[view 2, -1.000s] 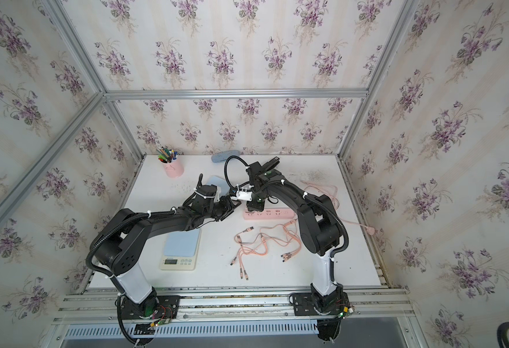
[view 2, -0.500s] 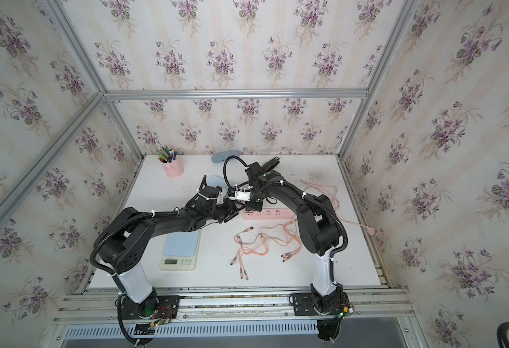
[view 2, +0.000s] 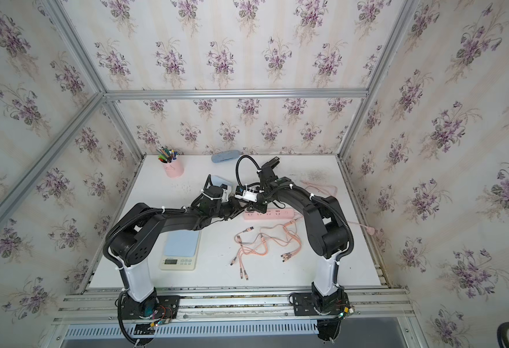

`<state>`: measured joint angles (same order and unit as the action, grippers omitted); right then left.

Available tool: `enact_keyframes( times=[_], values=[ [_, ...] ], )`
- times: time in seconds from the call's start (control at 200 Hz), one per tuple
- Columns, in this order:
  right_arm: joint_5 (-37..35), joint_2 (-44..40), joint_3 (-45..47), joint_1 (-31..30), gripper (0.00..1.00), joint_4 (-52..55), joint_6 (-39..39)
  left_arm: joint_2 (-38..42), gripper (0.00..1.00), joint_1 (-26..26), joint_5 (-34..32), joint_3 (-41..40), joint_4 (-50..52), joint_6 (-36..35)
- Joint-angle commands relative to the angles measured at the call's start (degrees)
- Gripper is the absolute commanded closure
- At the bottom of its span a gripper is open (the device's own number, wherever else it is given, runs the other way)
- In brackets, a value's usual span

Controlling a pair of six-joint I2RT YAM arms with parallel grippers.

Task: Charge the electronic scale
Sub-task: Insert the plug into the socket.

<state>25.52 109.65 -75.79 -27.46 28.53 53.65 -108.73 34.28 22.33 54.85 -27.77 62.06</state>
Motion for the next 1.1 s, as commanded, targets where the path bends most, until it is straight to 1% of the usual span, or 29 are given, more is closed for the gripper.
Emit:
enact_keyframes(
  times=[0.0, 0.26, 0.365, 0.465, 0.664, 0.739, 0.824, 0.864, 0.934, 0.954, 0.969, 0.974, 0.989, 1.029, 1.099],
  values=[
    [-2.91, 0.76, 2.32, -0.07, 1.00, 5.40, 0.37, -0.43, 0.53, 1.39, 2.92, 0.82, 1.73, -0.32],
    [-2.18, 3.78, 0.95, 0.45, 1.00, 5.90, 0.15, -0.61, 0.59, 1.97, -0.03, 2.57, 9.94, -2.99],
    [-3.30, 4.31, 1.50, 0.79, 1.00, 5.75, 0.14, -0.86, 0.61, 2.19, -1.86, 3.57, 15.00, -4.72],
    [-4.32, 4.58, 2.41, 0.76, 1.00, 5.19, -0.40, -1.93, 0.63, 2.22, -3.01, 3.68, 17.79, -5.55],
    [-4.95, 1.55, 8.43, 0.78, 1.00, -2.11, -2.39, -4.24, 0.65, 2.54, -3.81, 1.81, 17.94, -5.98],
    [-6.76, 0.16, 10.56, 0.68, 1.00, -4.89, -3.03, -4.65, 0.65, 2.54, -3.87, 1.34, 17.51, -5.95],
    [-8.18, -0.73, 10.71, 0.72, 1.00, -6.79, -4.20, -4.41, 0.65, 2.38, -4.04, 2.10, 17.85, -6.85],
    [-9.00, -1.16, 10.51, 0.74, 1.00, -8.47, -5.42, -4.07, 0.63, 2.11, -4.08, 3.20, 18.59, -7.71],
    [-10.11, -1.69, 9.28, 0.71, 1.00, -10.24, -6.63, -3.23, 0.50, 1.26, -3.97, 6.81, 21.72, -10.60],
    [-10.59, -1.91, 8.90, 0.74, 0.99, -10.79, -7.16, -2.94, 0.47, 1.04, -4.04, 7.86, 22.91, -11.66],
    [-10.78, -2.01, 8.51, 0.72, 0.98, -11.11, -7.41, -2.62, 0.46, 0.81, -4.04, 8.83, 23.85, -12.63],
    [-10.81, -2.08, 8.35, 0.73, 0.97, -11.12, -7.46, -2.58, 0.44, 0.75, -4.09, 9.20, 24.05, -12.87],
    [-10.98, -2.26, 8.09, 0.74, 0.96, -11.30, -7.51, -2.28, 0.40, 0.58, -4.12, 10.04, 25.03, -13.72],
    [-11.45, -2.59, 7.29, 0.74, 0.92, -11.60, -7.66, -1.37, 0.34, -0.02, -4.43, 12.42, 27.53, -15.89],
    [-12.39, -2.79, 5.63, 0.70, 0.80, -11.36, -9.35, 0.61, 0.29, -1.30, -4.41, 14.71, 29.03, -18.61]
  ],
)
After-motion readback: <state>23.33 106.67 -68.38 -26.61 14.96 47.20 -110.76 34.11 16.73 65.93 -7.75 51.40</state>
